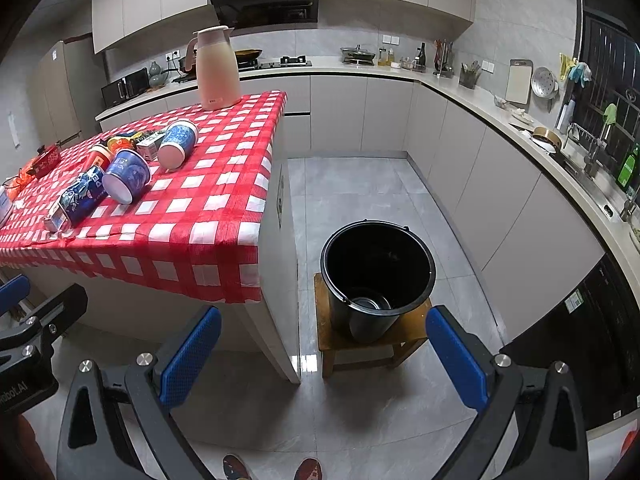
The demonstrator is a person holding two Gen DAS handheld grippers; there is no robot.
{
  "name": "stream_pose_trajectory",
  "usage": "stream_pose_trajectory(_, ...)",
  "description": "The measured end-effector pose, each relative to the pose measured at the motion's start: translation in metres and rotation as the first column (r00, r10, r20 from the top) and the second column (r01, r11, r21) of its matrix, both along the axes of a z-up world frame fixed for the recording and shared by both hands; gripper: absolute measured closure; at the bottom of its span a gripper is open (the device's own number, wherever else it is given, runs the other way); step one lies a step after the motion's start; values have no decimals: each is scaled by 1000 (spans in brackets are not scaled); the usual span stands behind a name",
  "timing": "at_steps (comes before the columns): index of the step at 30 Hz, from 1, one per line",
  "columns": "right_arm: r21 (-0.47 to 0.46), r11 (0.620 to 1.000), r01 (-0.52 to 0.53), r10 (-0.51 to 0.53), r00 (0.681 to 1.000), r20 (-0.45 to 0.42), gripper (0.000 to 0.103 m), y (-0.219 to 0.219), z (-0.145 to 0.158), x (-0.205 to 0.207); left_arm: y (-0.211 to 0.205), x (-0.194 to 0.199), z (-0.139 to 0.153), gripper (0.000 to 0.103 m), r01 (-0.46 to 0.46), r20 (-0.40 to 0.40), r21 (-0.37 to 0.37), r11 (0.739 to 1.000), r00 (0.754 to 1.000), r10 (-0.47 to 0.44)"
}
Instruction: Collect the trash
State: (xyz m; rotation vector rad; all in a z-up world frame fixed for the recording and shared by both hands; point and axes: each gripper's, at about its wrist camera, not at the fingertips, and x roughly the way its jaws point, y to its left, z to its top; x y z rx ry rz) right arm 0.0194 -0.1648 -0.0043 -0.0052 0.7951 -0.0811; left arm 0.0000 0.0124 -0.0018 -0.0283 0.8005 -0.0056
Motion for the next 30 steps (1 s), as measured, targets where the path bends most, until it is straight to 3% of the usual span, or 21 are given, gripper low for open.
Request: stream_pose_trajectory(30,4,1000,-5,5,1000,-3,0,3,-3,6,7,6,-2,0,3,-6,-2,1000,1000,-3)
